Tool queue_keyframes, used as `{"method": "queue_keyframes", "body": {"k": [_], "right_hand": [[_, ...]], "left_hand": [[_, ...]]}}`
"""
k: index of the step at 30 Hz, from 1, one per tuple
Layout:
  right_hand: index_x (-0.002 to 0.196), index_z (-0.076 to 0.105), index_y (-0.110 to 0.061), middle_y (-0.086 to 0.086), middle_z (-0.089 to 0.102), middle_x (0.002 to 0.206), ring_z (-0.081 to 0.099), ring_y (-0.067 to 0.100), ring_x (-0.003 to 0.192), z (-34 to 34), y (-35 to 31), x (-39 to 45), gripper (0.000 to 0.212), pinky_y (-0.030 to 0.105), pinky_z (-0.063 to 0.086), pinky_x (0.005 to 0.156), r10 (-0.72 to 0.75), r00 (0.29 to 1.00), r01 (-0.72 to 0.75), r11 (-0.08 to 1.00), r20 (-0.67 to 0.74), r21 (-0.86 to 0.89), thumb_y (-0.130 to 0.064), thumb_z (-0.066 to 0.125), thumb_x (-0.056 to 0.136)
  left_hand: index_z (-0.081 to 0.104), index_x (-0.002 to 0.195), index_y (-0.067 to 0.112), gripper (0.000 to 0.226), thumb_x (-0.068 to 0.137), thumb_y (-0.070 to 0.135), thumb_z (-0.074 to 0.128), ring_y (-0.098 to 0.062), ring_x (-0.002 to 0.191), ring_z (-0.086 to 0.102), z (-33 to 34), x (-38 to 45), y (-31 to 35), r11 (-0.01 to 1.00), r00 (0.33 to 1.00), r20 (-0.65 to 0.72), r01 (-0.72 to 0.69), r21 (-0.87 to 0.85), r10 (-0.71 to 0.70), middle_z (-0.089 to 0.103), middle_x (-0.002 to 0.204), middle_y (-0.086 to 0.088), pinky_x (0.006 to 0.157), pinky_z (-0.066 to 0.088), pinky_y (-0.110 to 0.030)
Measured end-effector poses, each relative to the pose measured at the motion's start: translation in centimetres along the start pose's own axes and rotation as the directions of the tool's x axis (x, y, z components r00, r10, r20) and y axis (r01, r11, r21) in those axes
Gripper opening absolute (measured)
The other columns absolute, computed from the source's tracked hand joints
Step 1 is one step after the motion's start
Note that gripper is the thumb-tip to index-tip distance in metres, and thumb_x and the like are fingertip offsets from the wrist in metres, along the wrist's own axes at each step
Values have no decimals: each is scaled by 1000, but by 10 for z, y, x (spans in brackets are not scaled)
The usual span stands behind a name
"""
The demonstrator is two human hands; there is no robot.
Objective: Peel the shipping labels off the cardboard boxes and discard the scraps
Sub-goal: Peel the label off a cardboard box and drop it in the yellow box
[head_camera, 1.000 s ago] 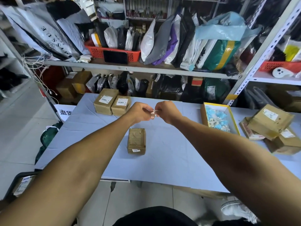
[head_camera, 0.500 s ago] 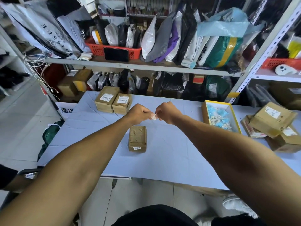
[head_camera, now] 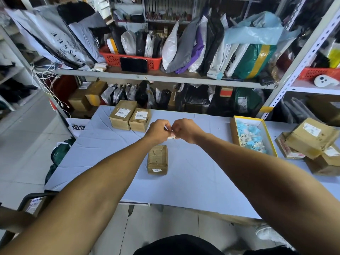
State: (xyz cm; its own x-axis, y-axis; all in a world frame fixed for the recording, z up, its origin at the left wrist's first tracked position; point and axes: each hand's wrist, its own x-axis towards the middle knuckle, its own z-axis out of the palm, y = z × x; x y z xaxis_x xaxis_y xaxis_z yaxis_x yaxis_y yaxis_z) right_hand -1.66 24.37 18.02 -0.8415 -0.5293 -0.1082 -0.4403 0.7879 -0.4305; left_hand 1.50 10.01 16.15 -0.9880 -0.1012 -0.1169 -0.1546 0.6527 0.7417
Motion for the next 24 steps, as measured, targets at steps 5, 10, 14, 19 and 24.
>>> {"method": "queue_keyframes", "body": {"k": [5,10,14,19,24], "right_hand": [[91,67,-14,3,67,87,56,20,79,-5,3,1,13,28,46,60,51,999,-51,999,1,17,-21,73,82],[85,71,-8,5,72,78,64,10,64,-7,12,1,8,28,54,63,133,991,-130,987,-20,92,-6,64,85],[85,71,-5,9,73,76,71,14,62,-1,14,2,13,28,58,65,138,990,-131,977,-30,166,-2,59,87],[83,76,-12,6,74,76,66,14,71,0,7,9,20,31,56,65,123,988,-115,989,-89,88,-3,59,85],[67,68,-17,1,64,68,56,27,77,-2,2,15,23,29,44,58,109,992,-115,987,-61,-113,-9,56,85]], "left_hand": [[61,72,23,22,83,9,74,-27,71,66,4,1,5,998,999,-30,15,-58,-16,68,84,-14,72,62,-42],[71,87,12,16,80,-2,74,-26,85,66,0,-1,3,981,996,91,6,-195,12,70,93,-13,83,60,-43],[72,76,17,15,71,12,85,-19,67,63,8,0,-1,986,998,4,-57,-159,58,69,74,-5,70,57,-35],[72,82,11,2,82,9,72,-25,81,64,9,7,3,997,993,-83,-80,16,81,71,84,-8,67,43,-26],[63,86,13,10,84,3,60,-30,89,62,10,8,14,989,992,-113,-39,139,55,69,94,-13,68,47,-32]]}}
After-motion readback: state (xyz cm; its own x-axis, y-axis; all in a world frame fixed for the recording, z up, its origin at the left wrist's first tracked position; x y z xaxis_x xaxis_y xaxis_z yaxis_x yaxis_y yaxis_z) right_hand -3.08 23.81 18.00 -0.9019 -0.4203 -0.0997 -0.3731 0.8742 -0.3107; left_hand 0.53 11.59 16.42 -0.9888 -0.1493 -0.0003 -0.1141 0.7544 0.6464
